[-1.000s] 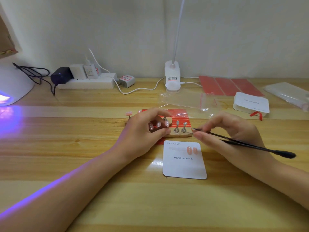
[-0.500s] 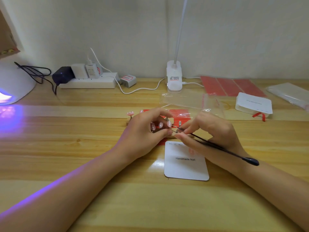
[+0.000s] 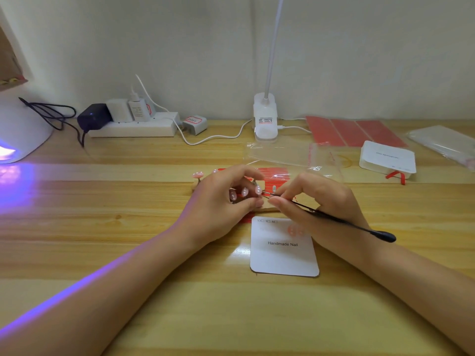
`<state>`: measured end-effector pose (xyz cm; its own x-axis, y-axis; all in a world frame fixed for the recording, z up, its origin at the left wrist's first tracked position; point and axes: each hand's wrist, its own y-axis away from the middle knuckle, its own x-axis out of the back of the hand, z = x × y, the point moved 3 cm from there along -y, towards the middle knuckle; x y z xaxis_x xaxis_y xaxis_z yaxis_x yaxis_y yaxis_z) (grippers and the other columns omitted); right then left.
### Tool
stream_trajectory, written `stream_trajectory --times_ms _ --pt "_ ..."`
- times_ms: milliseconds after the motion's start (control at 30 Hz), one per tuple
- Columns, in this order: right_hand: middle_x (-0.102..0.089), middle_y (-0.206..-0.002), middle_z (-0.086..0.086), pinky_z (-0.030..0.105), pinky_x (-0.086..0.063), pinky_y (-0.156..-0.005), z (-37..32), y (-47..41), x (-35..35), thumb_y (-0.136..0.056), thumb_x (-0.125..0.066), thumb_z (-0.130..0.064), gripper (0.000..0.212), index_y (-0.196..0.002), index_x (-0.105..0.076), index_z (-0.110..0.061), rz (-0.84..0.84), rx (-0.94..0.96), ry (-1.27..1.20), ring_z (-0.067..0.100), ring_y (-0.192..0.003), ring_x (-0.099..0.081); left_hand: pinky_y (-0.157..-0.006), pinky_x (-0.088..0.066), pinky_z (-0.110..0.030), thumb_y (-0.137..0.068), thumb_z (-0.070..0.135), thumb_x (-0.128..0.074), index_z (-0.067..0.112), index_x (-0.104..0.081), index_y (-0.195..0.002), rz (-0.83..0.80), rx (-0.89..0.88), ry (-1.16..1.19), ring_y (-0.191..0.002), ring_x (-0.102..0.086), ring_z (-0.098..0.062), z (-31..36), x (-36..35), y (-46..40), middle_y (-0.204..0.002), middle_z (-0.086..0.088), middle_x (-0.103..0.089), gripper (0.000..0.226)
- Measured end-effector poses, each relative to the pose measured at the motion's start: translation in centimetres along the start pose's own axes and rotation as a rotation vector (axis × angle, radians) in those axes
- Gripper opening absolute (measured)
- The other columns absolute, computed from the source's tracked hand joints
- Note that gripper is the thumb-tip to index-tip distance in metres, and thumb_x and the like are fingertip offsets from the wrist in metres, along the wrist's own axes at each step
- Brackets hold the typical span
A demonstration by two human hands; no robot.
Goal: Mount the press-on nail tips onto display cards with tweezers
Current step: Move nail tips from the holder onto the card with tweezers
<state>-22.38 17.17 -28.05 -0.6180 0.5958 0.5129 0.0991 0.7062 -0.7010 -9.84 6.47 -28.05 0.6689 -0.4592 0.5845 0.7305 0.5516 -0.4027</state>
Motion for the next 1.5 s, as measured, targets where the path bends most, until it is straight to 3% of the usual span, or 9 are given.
stream_trajectory --times_ms 200,467,667,867,1033,1167,1267,1400,1500 --pt "-0.065 -0.07 0.002 0.013 -0.045 -0.067 0.0 -0.3 -0.1 -0.082 -0.061 -0.03 0.024 -0.07 -0.06 -0.009 0.053 -0.062 -0.038 0.008 -0.071 -0.06 -0.064 -0.038 -0.012 -0.075 0.011 -0.075 0.03 -0.058 -0.095 -0.018 0.001 -0.02 -0.075 -0.057 -0.002 0.2 0.0 -0.1 -0.074 0.017 -0.064 0.033" --pt "-0.062 -0.074 -0.026 0.004 -0.04 -0.068 0.5 -0.6 0.6 -0.082 -0.062 -0.025 0.015 -0.072 -0.052 -0.03 0.119 -0.169 -0.131 -0.008 -0.072 -0.058 -0.064 -0.034 -0.005 -0.075 0.01 -0.074 0.033 -0.05 -0.106 -0.03 -0.022 -0.028 -0.074 -0.054 0.007 0.1 -0.1 0.0 -0.074 0.015 -0.062 0.046" --pt "-0.063 -0.068 -0.016 0.01 -0.043 -0.066 0.9 -0.4 0.8 -0.082 -0.061 -0.029 0.017 -0.068 -0.052 -0.023 0.148 -0.282 -0.241 0.002 -0.069 -0.062 -0.073 -0.046 -0.021 -0.077 0.013 -0.072 0.026 -0.049 -0.123 -0.03 -0.03 -0.048 -0.086 -0.059 -0.008 0.1 0.0 0.3 -0.09 0.013 -0.062 0.053" --pt "-0.064 -0.062 -0.008 0.008 -0.041 -0.054 1.2 -0.6 1.0 -0.082 -0.062 -0.025 0.025 -0.07 -0.051 -0.006 0.18 -0.403 -0.341 -0.001 -0.058 -0.059 -0.079 -0.043 -0.012 -0.074 0.027 -0.076 0.019 -0.057 -0.118 -0.019 -0.132 -0.182 -0.096 -0.055 -0.001 2.9 1.7 -0.3 -0.101 0.008 -0.062 0.048" --pt "-0.059 -0.066 0.023 0.019 -0.039 -0.054 1.9 -0.6 1.2 -0.085 -0.062 -0.023 0.026 -0.069 -0.049 -0.007 0.232 -0.474 -0.361 0.023 -0.06 -0.053 -0.072 -0.04 -0.01 -0.078 0.02 -0.067 0.013 -0.066 -0.093 -0.02 -0.355 -0.19 -0.078 -0.056 -0.004 5.7 2.9 -0.3 -0.083 0.009 -0.062 0.016" --pt "-0.065 -0.064 0.011 0.026 -0.044 -0.063 2.5 -0.5 1.3 -0.086 -0.062 -0.023 0.023 -0.067 -0.051 -0.016 0.259 -0.52 -0.372 0.036 -0.074 -0.063 -0.069 -0.048 -0.031 -0.082 0.025 -0.057 0.012 -0.065 -0.097 -0.152 -0.374 -0.316 -0.085 -0.056 -0.01 4.1 0.6 2.6 -0.092 0.007 -0.061 0.021" --pt "-0.066 -0.066 0.009 0.028 -0.047 -0.067 2.5 -0.5 1.4 -0.086 -0.062 -0.025 0.022 -0.069 -0.052 -0.016 0.283 -0.519 -0.373 0.033 -0.077 -0.065 -0.073 -0.048 -0.033 -0.084 0.028 -0.054 0.011 -0.066 -0.1 -0.167 -0.348 -0.37 -0.091 -0.056 -0.015 2.7 -0.2 3.8 -0.098 0.0 -0.063 0.026" --pt "-0.065 -0.067 0.004 0.014 -0.045 -0.057 1.7 -0.3 1.3 -0.082 -0.062 -0.033 0.027 -0.072 -0.052 -0.01 0.249 -0.459 -0.281 0.012 -0.064 -0.063 -0.077 -0.05 -0.032 -0.084 0.038 -0.052 0.013 -0.066 -0.102 -0.196 -0.262 -0.346 -0.097 -0.055 -0.011 1.8 -0.5 3.9 -0.103 0.003 -0.062 0.034" --pt "-0.064 -0.069 0.0 0.018 -0.048 -0.067 0.9 -0.3 1.5 -0.083 -0.063 -0.034 0.026 -0.07 -0.05 -0.016 0.256 -0.361 -0.219 0.01 -0.071 -0.065 -0.074 -0.051 -0.031 -0.083 0.041 -0.051 0.015 -0.067 -0.099 -0.199 -0.243 -0.36 -0.094 -0.056 -0.009 1.8 -0.5 3.9 -0.1 0.006 -0.063 0.035"
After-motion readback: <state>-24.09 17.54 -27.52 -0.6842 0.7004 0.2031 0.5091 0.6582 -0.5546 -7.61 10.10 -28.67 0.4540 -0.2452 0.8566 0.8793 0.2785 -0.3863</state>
